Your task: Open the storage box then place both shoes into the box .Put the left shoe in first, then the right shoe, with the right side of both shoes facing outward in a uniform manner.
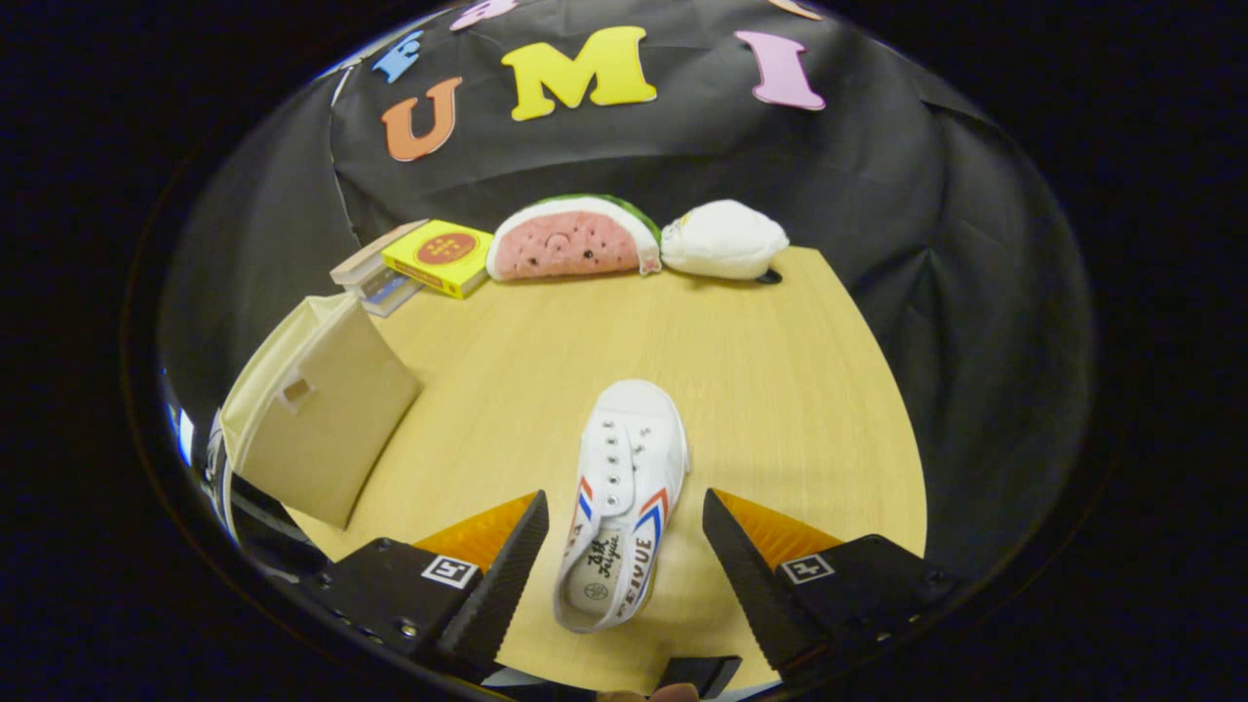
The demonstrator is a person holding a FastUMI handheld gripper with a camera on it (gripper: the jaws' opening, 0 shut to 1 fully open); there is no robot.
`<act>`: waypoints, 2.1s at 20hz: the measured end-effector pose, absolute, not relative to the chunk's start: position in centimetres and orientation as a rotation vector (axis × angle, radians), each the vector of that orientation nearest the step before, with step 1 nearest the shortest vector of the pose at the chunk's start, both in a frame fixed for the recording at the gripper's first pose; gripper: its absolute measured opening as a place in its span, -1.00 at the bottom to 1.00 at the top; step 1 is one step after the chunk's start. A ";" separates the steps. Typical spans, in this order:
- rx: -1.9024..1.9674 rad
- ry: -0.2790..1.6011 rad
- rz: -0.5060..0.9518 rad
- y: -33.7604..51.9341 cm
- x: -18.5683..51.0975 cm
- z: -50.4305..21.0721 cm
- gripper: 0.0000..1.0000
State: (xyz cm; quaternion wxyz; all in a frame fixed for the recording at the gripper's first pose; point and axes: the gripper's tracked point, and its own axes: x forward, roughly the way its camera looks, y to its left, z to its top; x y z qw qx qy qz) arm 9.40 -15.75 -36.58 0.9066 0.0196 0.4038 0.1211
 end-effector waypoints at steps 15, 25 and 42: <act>0.178 1.058 0.312 -15.3 11.6 -41.9 -0.20; 0.350 1.136 0.238 -14.3 9.9 -38.4 -0.99; 0.443 0.902 0.280 2.2 4.1 -20.7 -0.99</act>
